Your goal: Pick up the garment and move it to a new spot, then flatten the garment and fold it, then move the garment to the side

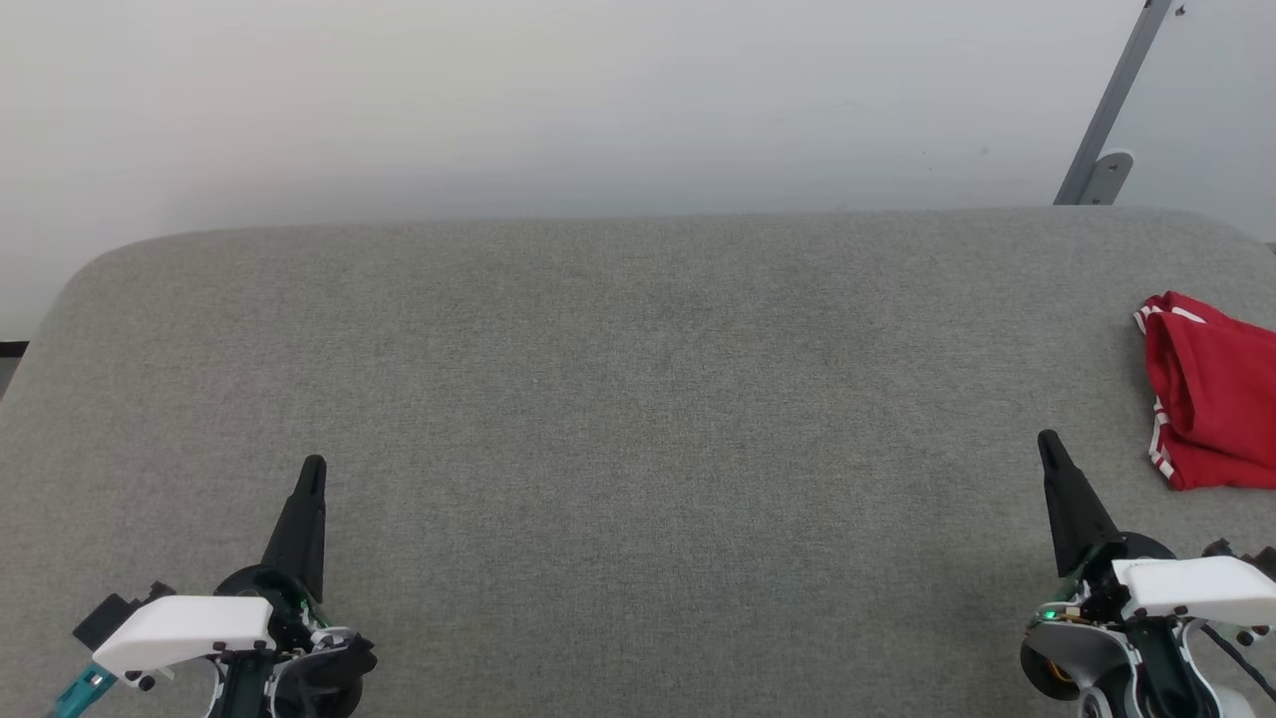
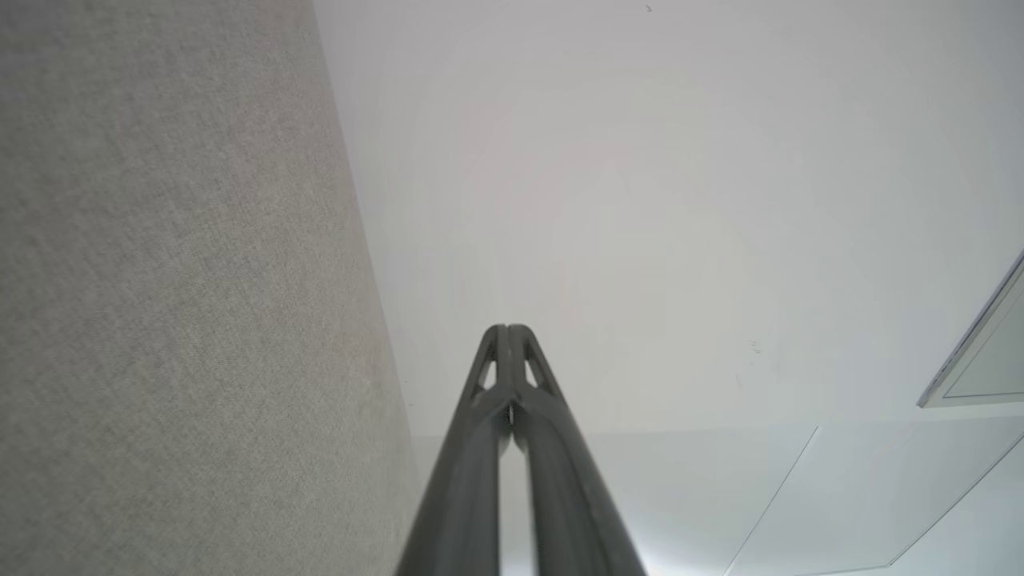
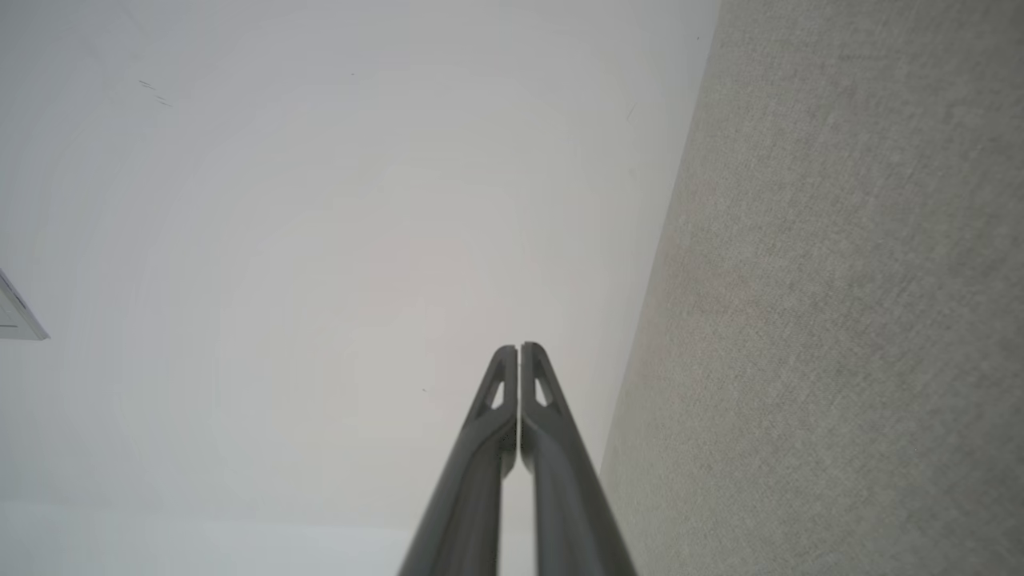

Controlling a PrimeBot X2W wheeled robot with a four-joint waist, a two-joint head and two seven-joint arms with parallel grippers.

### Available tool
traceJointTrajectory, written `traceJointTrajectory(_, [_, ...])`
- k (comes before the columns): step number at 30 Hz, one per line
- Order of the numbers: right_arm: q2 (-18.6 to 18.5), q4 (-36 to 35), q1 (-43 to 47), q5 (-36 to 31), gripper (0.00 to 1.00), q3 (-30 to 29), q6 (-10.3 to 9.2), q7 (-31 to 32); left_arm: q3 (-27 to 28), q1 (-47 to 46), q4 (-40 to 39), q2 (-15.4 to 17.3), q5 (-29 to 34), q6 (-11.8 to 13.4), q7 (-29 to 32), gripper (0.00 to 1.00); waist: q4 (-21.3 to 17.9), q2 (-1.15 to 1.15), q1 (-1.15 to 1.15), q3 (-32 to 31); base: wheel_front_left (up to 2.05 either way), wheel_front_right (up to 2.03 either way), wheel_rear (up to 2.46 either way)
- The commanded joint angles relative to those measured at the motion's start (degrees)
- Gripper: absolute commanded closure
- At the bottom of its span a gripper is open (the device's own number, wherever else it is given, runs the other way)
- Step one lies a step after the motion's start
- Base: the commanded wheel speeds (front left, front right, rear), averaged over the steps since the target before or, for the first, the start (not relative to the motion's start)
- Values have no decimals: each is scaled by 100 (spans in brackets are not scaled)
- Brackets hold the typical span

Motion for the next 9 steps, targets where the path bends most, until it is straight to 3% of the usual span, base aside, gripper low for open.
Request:
traceJointTrajectory(1, [10,10,-23,21,100,0,-2,6,15,-70,-2,0,26,-16,19,100,0,0,0,0,0,0,0])
traceJointTrajectory(9, [10,10,-23,21,100,1,-2,6,17,-71,-2,-1,28,-16,20,100,0,0,0,0,0,0,0])
